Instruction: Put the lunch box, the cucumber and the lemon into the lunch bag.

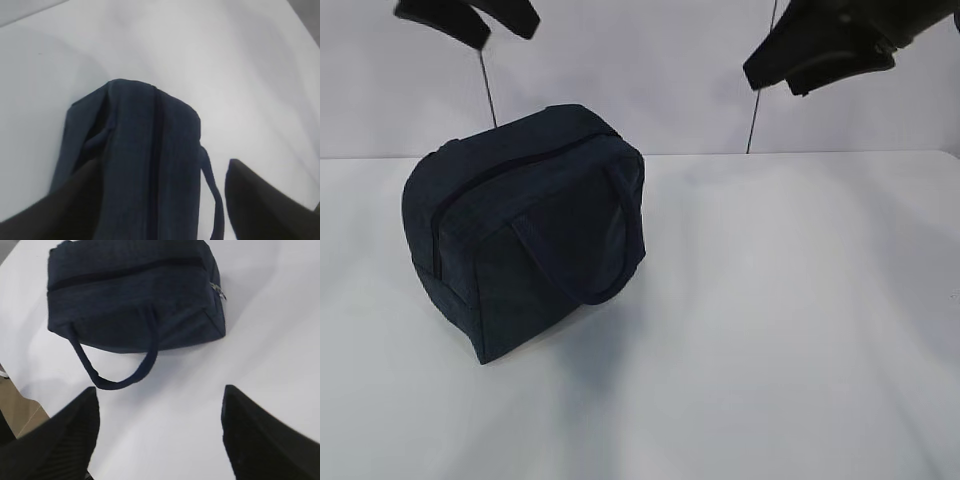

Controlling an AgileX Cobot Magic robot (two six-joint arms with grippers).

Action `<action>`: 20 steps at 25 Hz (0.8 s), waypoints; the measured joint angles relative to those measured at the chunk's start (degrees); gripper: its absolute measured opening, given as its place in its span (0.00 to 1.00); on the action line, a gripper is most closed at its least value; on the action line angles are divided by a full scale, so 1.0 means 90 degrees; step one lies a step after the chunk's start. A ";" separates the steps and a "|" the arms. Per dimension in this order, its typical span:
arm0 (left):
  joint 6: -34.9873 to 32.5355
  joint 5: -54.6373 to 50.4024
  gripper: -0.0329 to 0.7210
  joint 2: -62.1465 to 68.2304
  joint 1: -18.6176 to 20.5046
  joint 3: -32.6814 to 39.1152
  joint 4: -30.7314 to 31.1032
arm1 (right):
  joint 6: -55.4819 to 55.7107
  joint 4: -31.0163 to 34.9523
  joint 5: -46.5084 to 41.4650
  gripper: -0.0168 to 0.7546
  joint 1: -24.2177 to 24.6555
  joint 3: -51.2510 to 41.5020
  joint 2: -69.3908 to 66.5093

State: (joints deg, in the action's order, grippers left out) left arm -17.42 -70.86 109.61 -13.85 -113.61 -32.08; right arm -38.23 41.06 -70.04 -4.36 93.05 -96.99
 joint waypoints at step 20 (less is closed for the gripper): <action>0.1239 -0.0112 0.77 -0.4039 0.0000 0.3659 0.2454 | 0.3118 -0.3094 -0.0091 0.76 0.0000 -0.1818 0.2454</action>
State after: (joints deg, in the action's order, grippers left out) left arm -6.27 -71.87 73.25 -13.85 -80.68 -9.99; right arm -10.18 13.21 -70.86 -4.36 76.69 -74.91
